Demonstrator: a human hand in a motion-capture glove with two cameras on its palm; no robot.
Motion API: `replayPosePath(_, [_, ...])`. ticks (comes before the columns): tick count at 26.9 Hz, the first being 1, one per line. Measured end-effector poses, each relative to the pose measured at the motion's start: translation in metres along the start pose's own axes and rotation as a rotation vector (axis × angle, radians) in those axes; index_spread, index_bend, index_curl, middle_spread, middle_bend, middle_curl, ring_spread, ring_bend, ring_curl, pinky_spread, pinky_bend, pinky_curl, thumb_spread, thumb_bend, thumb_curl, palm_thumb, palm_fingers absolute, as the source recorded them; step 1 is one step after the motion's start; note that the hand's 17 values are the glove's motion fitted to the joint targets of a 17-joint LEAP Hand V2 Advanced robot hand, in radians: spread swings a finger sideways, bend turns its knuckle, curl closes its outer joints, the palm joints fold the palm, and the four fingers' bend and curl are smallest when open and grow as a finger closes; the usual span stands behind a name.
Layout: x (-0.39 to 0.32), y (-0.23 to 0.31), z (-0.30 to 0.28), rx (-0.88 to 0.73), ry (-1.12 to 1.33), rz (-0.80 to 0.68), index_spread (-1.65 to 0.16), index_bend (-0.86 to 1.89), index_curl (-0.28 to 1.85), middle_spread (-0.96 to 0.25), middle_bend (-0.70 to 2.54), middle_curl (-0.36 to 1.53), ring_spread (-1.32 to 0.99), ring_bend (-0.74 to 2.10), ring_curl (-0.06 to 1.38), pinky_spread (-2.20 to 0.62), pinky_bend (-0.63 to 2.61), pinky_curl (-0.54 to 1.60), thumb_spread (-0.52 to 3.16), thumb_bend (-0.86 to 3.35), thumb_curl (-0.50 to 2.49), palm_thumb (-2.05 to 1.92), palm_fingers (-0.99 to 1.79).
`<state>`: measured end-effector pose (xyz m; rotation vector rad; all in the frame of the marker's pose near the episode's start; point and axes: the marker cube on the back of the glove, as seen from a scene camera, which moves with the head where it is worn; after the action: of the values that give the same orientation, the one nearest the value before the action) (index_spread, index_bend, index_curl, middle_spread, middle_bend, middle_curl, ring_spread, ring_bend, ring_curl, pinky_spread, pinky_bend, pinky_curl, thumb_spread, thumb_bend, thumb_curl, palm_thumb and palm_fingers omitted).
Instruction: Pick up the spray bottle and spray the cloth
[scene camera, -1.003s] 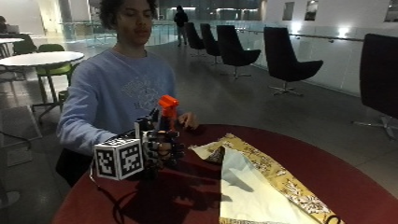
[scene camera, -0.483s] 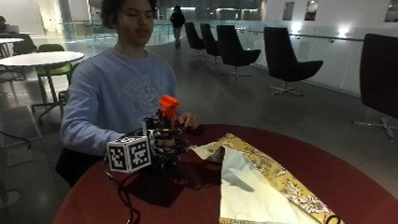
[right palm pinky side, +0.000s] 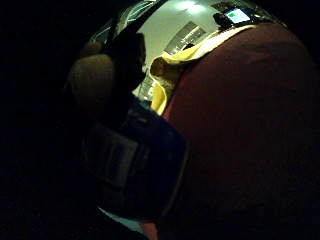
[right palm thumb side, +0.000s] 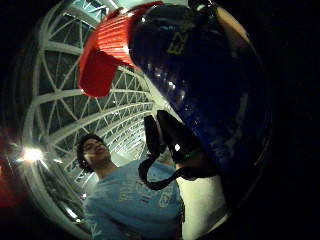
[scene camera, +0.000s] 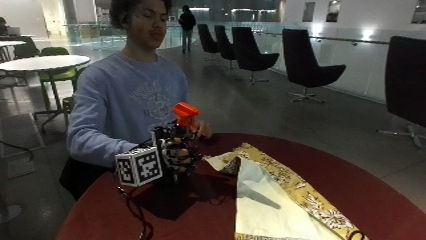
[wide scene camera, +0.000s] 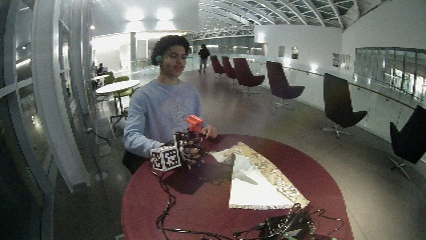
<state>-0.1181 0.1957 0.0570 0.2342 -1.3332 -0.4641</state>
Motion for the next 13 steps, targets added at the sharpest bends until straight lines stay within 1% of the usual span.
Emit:
replayPosePath(4, [-0.006,-0.016,0.000,-0.008,-0.044,0.044,-0.39,0.05,0.15,-0.05,0.41,0.42,0.00,0.63,0.36,0.26,0.31,0.33,1.09,-0.01,0.30,0.51,0.75])
replayPosePath(13, [-0.032,-0.071,0.008,-0.206,0.015,0.222,-0.40,0.07,0.15,-0.05,0.39,0.43,0.01,0.65,0.39,0.27,0.35,0.36,1.15,-0.01,0.30,0.54,0.79])
